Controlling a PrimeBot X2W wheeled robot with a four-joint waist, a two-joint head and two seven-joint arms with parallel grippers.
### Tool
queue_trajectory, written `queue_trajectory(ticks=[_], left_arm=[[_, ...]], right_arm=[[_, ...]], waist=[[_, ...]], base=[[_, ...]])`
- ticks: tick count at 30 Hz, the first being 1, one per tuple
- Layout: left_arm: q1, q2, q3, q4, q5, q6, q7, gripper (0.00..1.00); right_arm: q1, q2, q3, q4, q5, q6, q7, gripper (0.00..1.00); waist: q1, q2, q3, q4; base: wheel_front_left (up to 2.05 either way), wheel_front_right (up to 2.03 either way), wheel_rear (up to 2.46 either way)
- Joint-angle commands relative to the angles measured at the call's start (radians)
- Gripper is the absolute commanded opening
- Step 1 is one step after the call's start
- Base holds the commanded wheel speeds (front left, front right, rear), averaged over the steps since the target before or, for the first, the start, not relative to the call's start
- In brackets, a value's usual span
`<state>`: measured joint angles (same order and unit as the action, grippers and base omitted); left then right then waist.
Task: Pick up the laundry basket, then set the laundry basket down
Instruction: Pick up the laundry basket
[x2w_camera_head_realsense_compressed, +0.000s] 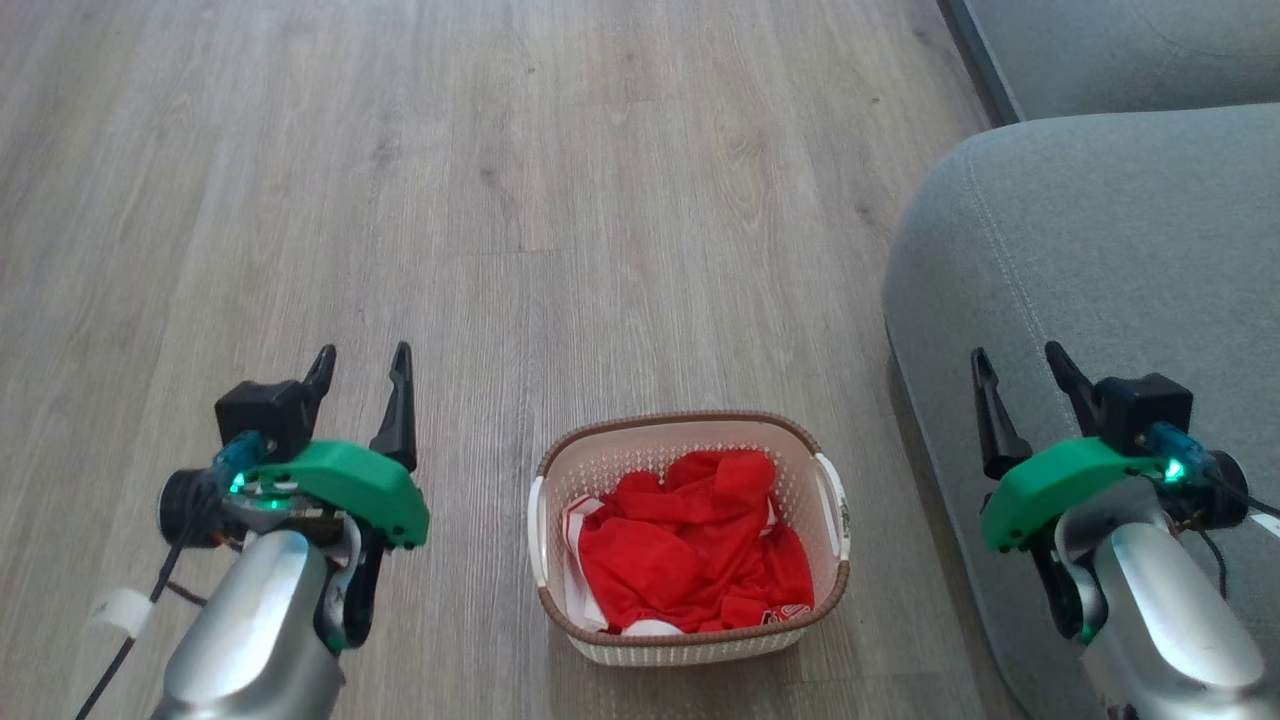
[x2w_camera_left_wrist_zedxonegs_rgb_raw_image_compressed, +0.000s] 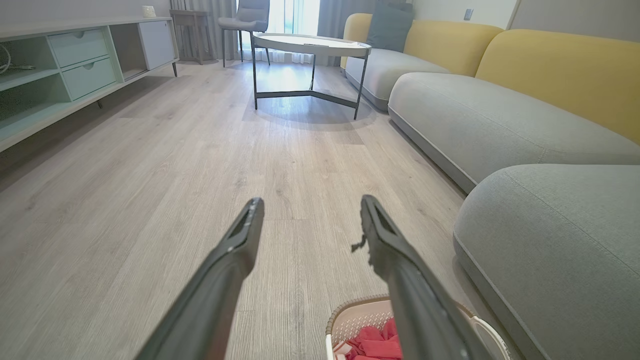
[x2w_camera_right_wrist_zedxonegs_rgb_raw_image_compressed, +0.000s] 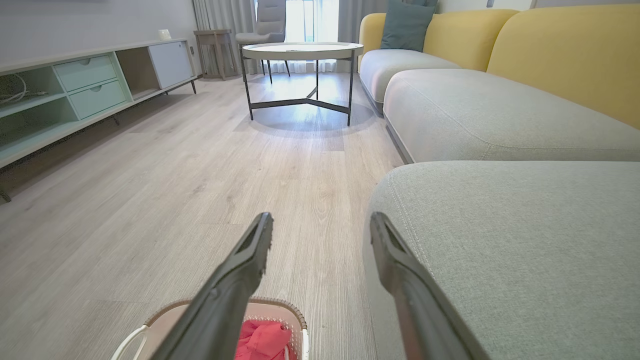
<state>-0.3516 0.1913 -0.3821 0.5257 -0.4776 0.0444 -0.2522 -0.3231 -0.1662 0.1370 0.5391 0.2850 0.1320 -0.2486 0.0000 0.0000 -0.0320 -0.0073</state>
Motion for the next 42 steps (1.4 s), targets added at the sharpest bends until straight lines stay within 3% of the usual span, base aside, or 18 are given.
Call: queue_trajectory(ticks=[1, 21, 42], left_arm=[[-0.064, 0.036, 0.028, -0.030, -0.004, 0.004, -0.008, 1.00], [-0.081, 0.036, 0.015, -0.025, -0.007, 0.009, -0.008, 1.00], [-0.217, 0.030, 0.027, -0.026, 0.030, 0.022, -0.009, 1.00]], right_arm=[[-0.027, -0.016, 0.022, -0.031, 0.002, -0.001, -0.013, 1.00], [-0.032, -0.022, 0.030, -0.026, 0.033, -0.001, -0.013, 1.00], [-0.167, 0.010, -0.038, -0.051, -0.022, -0.001, -0.013, 1.00]], waist=[[0.0000, 0.0000, 0.001, 0.001], [0.0000, 0.0000, 0.037, 0.009], [0.0000, 0.0000, 0.387, 0.016]], base=[[0.00, 0.00, 0.00], [0.00, 0.00, 0.00], [0.00, 0.00, 0.00]])
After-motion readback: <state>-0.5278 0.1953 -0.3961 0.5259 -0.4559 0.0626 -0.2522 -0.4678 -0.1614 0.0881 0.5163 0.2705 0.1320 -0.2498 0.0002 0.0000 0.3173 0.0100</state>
